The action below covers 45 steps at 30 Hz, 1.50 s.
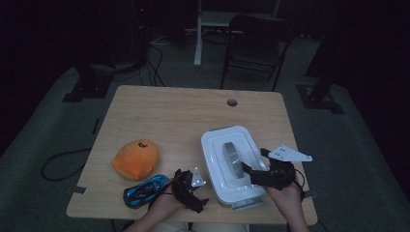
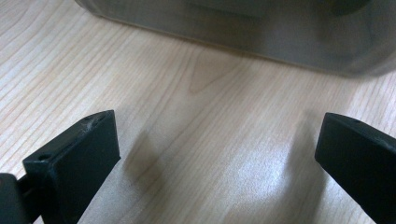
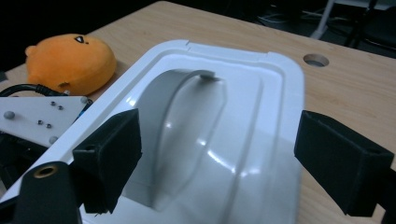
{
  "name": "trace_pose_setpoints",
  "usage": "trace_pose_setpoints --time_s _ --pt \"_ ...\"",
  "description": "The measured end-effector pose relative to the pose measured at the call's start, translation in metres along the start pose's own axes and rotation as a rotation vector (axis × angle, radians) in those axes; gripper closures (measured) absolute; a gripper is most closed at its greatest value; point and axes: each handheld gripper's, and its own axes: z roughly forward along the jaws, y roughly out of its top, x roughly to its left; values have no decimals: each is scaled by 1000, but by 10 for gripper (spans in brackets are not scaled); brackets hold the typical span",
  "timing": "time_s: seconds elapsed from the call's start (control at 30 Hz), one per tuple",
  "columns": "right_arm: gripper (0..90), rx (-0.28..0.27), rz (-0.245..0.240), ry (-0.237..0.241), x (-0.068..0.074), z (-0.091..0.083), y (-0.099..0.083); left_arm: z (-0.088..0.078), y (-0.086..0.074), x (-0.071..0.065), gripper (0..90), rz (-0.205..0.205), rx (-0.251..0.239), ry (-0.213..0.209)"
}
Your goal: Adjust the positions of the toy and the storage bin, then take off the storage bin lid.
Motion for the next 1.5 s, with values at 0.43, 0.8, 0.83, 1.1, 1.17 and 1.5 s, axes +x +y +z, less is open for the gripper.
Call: trace_pose_setpoints --time_s 0.43,0.8,0.83,1.1,1.17,1.5 --pt "338 57 -29 -2 31 19 -4 3 -11 2 25 -46 -86 -37" --pt "504 107 -45 20 40 20 -8 3 -13 0 21 -55 -107 -29" --pt "517 111 -44 26 41 20 -8 3 -13 0 21 -57 -107 -28" --pt "643 115 -37 21 41 21 -8 3 -14 -1 2 -58 -103 -27" --pt "645 116 -41 16 41 21 -8 3 -14 0 2 -56 -103 -29" --pt "684 95 -25 37 42 16 -1 4 -14 0 2 -54 -104 -32"
